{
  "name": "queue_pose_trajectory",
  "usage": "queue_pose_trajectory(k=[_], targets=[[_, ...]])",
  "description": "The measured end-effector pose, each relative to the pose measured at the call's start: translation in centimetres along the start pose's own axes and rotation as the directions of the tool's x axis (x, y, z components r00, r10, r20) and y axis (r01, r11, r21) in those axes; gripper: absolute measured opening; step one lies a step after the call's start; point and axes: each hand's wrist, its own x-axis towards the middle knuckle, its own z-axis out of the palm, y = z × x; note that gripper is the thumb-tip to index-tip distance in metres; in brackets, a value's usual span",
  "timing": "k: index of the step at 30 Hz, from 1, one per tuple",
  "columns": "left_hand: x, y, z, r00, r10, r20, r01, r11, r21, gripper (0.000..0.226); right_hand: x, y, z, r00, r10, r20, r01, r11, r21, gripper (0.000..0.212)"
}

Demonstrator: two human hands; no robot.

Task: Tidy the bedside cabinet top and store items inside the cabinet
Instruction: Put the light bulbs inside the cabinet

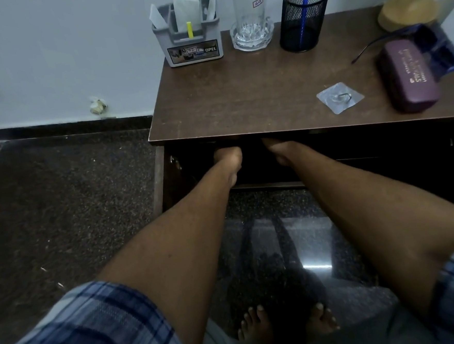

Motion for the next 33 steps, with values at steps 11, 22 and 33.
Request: queue_pose_trajectory(k=[11, 22, 33], targets=[[-1.3, 0.5, 0.0, 0.999, 0.021, 0.036, -0.022, 0.999, 0.032, 0.025, -2.1, -0.3, -1.2, 0.995, -0.104, -0.005, 0.103, 0.991, -0.08, 0.048], [-7.9, 0.5, 0.3, 0.941, 0.085, 0.327, -0.189, 0.936, 0.298, 0.02, -8.1, -1.4, -4.8, 0.99, -0.138, 0.027, 0.139, 0.925, -0.353, 0.02], [-17.2, 2.6, 3.9, 0.853, 0.417, 0.313, -0.446, 0.895, 0.022, 0.015, -16.3, -2.9, -11.3, 0.941, -0.321, -0.109, 0.291, 0.929, -0.228, 0.013]])
